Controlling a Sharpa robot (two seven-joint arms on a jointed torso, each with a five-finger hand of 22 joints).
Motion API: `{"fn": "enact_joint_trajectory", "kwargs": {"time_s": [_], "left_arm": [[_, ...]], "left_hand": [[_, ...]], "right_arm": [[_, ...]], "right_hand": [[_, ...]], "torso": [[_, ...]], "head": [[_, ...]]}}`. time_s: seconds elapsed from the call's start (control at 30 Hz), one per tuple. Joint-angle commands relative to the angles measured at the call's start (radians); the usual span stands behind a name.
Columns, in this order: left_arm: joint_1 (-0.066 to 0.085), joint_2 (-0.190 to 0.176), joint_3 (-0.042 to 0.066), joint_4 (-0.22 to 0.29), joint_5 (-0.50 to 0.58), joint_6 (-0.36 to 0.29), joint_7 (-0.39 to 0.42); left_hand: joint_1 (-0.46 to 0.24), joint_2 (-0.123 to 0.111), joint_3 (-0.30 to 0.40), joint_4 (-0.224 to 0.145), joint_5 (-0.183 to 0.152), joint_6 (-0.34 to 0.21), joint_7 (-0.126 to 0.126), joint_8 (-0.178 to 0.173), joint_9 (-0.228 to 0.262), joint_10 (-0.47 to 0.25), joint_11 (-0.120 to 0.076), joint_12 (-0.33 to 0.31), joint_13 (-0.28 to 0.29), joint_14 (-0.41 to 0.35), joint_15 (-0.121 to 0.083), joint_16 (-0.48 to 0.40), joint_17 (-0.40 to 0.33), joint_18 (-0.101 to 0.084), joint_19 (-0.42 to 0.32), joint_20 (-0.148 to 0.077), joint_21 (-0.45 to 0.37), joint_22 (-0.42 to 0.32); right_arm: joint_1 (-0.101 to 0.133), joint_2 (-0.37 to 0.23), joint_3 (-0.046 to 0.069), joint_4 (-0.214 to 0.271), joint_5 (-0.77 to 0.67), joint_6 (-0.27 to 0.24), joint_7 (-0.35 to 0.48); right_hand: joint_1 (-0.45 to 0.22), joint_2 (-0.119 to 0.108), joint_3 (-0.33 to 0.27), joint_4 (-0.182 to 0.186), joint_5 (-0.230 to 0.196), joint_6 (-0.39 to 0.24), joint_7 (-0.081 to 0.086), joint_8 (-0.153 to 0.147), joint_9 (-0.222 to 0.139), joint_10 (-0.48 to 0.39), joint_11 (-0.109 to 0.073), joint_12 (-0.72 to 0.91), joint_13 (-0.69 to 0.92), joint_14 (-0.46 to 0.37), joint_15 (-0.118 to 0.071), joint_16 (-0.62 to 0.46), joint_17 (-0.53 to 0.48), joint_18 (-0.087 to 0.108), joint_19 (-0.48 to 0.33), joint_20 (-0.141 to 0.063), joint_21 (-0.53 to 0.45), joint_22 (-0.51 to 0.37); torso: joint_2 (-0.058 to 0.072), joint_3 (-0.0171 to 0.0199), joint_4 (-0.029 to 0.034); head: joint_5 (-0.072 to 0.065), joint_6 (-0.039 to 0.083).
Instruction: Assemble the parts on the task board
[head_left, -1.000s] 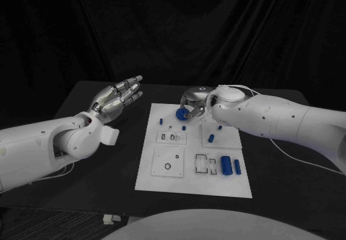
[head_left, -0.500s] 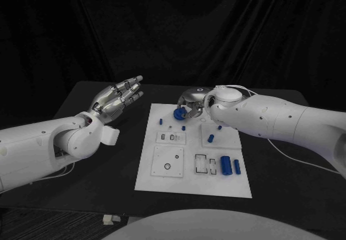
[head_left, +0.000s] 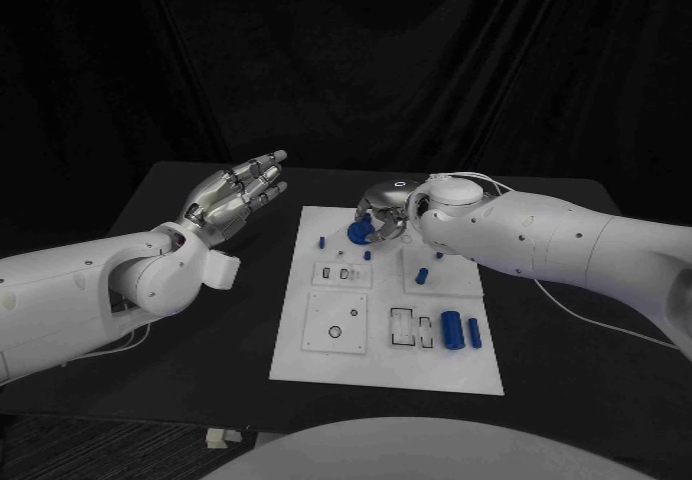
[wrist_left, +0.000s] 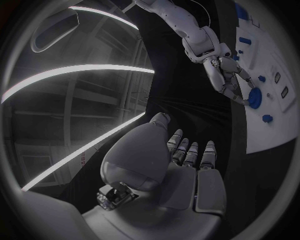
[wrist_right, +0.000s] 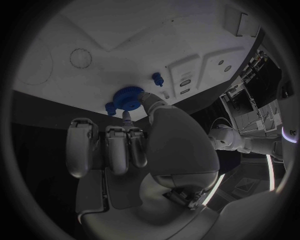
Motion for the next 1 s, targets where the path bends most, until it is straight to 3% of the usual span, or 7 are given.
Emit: {"fn": "enact_joint_trajectory", "kwargs": {"time_s": [0.03, 0.17, 0.33, 0.47, 0.63, 0.73, 1.0], "left_arm": [[-0.001, 0.002, 0.001, 0.0, 0.0, 0.012, 0.011], [-0.001, 0.002, 0.001, 0.0, 0.0, 0.013, 0.011], [-0.001, 0.001, 0.001, 0.001, 0.0, 0.014, 0.01], [-0.001, -0.002, 0.001, 0.002, 0.0, 0.014, 0.011], [-0.001, -0.005, 0.001, 0.0, 0.0, 0.014, 0.012], [-0.001, -0.007, 0.001, -0.001, 0.0, 0.015, 0.012], [-0.002, -0.007, 0.001, -0.006, 0.0, 0.019, 0.011]], "left_hand": [[0.007, 0.0, 0.004, -0.003, 0.004, -0.002, 0.001, 0.004, 0.001, -0.001, 0.008, 0.006, 0.001, -0.002, 0.008, 0.006, 0.001, 0.01, 0.0, 0.008, 0.002, 0.002], [0.007, 0.0, 0.004, -0.003, 0.004, -0.002, 0.001, 0.004, 0.001, -0.001, 0.008, 0.006, 0.001, -0.002, 0.008, 0.006, 0.001, 0.01, 0.0, 0.008, 0.002, 0.002], [0.007, 0.0, 0.004, -0.003, 0.004, -0.002, 0.001, 0.004, 0.001, -0.001, 0.008, 0.006, 0.001, -0.002, 0.008, 0.006, 0.001, 0.01, 0.0, 0.008, 0.002, 0.002], [0.007, 0.0, 0.004, -0.003, 0.004, -0.002, 0.001, 0.004, 0.001, -0.001, 0.008, 0.006, 0.001, -0.002, 0.008, 0.006, 0.001, 0.01, 0.0, 0.008, 0.002, 0.002], [0.007, 0.0, 0.005, -0.003, 0.003, -0.003, 0.002, 0.003, 0.0, -0.001, 0.009, 0.006, 0.001, -0.002, 0.009, 0.006, 0.001, 0.01, 0.001, 0.009, 0.002, 0.002], [0.007, 0.0, 0.005, -0.003, 0.003, -0.003, 0.002, 0.003, 0.0, -0.001, 0.009, 0.006, 0.001, -0.002, 0.009, 0.006, 0.001, 0.01, 0.001, 0.009, 0.002, 0.002], [0.007, 0.0, 0.005, -0.003, 0.003, -0.003, 0.002, 0.003, 0.0, -0.001, 0.009, 0.006, 0.001, -0.002, 0.009, 0.006, 0.001, 0.01, 0.001, 0.009, 0.002, 0.002]], "right_arm": [[-0.003, -0.005, 0.0, 0.0, -0.005, 0.012, -0.013], [-0.003, -0.012, 0.0, 0.003, -0.005, 0.007, -0.013], [-0.003, -0.033, 0.0, 0.017, -0.005, -0.024, -0.007], [-0.002, -0.076, 0.0, 0.054, -0.005, -0.1, 0.02], [0.011, -0.16, 0.0, 0.127, -0.002, -0.224, 0.057], [0.022, -0.209, 0.0, 0.168, 0.012, -0.26, 0.06], [0.037, -0.346, 0.0, 0.263, 0.035, -0.291, 0.031]], "right_hand": [[-0.009, -0.002, -0.008, 0.0, -0.011, -0.017, -0.002, -0.01, -0.007, 0.106, -0.005, 0.004, 0.263, 0.104, -0.005, 0.003, 0.263, 0.001, -0.007, -0.003, -0.011, 0.18], [-0.012, 0.0, -0.012, -0.001, -0.017, -0.058, -0.002, -0.018, -0.025, 0.106, -0.005, 0.004, 0.263, 0.104, -0.005, 0.003, 0.263, 0.002, -0.011, -0.003, -0.018, 0.178], [-0.023, 0.003, -0.036, 0.011, -0.091, -0.216, -0.014, -0.026, -0.086, 0.106, -0.014, 0.004, 0.263, 0.104, -0.011, 0.003, 0.263, 0.008, -0.023, -0.007, -0.041, 0.17], [-0.033, 0.004, -0.063, 0.044, -0.17, -0.215, -0.017, -0.023, -0.102, 0.106, -0.018, 0.004, 0.263, 0.104, -0.015, 0.003, 0.263, 0.008, -0.021, -0.011, -0.045, 0.171], [-0.026, 0.002, -0.069, 0.057, -0.181, -0.242, -0.025, -0.028, -0.113, 0.106, -0.022, 0.004, 0.263, 0.104, -0.018, 0.003, 0.263, 0.006, -0.016, -0.014, -0.041, 0.175], [0.003, -0.011, -0.078, 0.101, -0.181, -0.327, -0.054, -0.032, -0.142, 0.106, -0.045, 0.004, 0.263, 0.098, -0.037, -0.008, 0.249, 0.011, -0.025, -0.029, -0.062, 0.168], [0.03, 0.026, -0.069, 0.111, -0.142, -0.027, -0.016, 0.041, -0.096, 0.106, -0.022, 0.004, 0.263, 0.102, -0.024, -0.001, 0.257, 0.007, -0.013, -0.025, -0.055, 0.175]], "torso": [[0.0, 0.0001, 0.0011], [0.0, 0.0003, 0.0001], [0.0, 0.0004, -0.0008], [0.0, 0.0005, -0.0009], [-0.001, 0.0006, -0.0008], [-0.001, 0.0007, -0.0008], [-0.004, -0.0002, -0.0023]], "head": [[-0.001, 0.001], [0.0, 0.002], [0.003, 0.004], [0.005, 0.008], [0.008, 0.01], [0.009, 0.01], [0.009, 0.01]]}}
